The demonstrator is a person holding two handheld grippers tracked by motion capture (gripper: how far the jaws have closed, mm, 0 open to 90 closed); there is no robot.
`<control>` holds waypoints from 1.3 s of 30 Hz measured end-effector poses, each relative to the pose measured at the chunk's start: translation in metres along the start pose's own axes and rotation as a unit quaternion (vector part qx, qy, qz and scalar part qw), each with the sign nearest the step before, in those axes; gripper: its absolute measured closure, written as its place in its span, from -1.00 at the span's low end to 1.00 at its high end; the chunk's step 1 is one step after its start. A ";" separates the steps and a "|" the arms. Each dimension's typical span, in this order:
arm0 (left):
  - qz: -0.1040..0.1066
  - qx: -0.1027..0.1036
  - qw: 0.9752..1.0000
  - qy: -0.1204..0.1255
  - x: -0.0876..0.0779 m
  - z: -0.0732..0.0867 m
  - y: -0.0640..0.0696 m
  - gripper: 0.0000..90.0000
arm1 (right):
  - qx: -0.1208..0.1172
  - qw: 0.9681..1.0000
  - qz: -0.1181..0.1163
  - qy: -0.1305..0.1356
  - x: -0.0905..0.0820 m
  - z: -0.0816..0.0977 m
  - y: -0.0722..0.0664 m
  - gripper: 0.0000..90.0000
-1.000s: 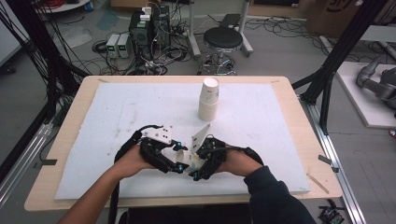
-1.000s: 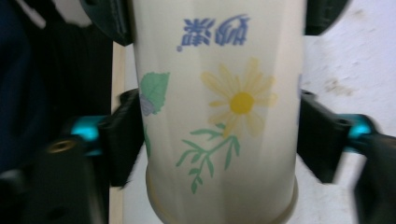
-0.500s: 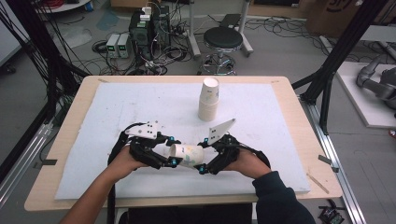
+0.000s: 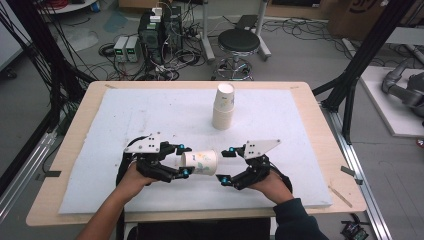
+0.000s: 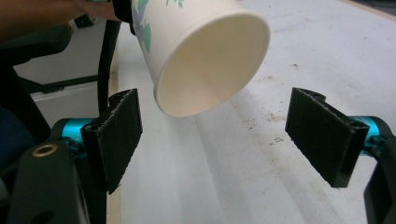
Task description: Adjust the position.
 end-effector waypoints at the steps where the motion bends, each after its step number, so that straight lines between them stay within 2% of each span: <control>1: 0.000 0.001 1.000 0.005 0.000 0.001 0.000 -0.17 | 0.001 1.000 -0.004 0.000 0.000 0.001 0.000 -0.58; 7: 0.002 0.008 1.000 0.019 0.002 0.005 0.002 -0.17 | -0.007 1.000 -0.006 0.000 0.000 0.003 0.000 -0.57; 17: 0.008 0.018 1.000 0.022 0.004 0.004 0.005 -0.17 | -0.012 1.000 -0.017 0.009 0.001 0.002 -0.001 -0.57; 25: 0.029 0.025 0.999 0.021 0.011 0.001 0.008 -0.17 | -0.017 0.999 -0.027 0.017 0.003 -0.001 -0.003 -0.57; 36: 0.058 0.022 0.997 0.039 0.013 0.001 0.008 -0.17 | -0.027 0.997 -0.053 0.038 0.005 -0.004 -0.005 -0.57; 39: 0.061 0.023 0.997 0.042 0.013 0.001 0.007 -0.17 | -0.031 0.997 -0.060 0.043 0.005 -0.005 -0.005 -0.49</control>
Point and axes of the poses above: each handheld gripper's, and its own axes: x roughly forward along the jaws, z roughly out of its underside, y roughly to its right, the point moved 1 cm from there along x, roughly forward along the jaws, and after that the axes turned 10 degrees about -y, right-handed, at the moved point
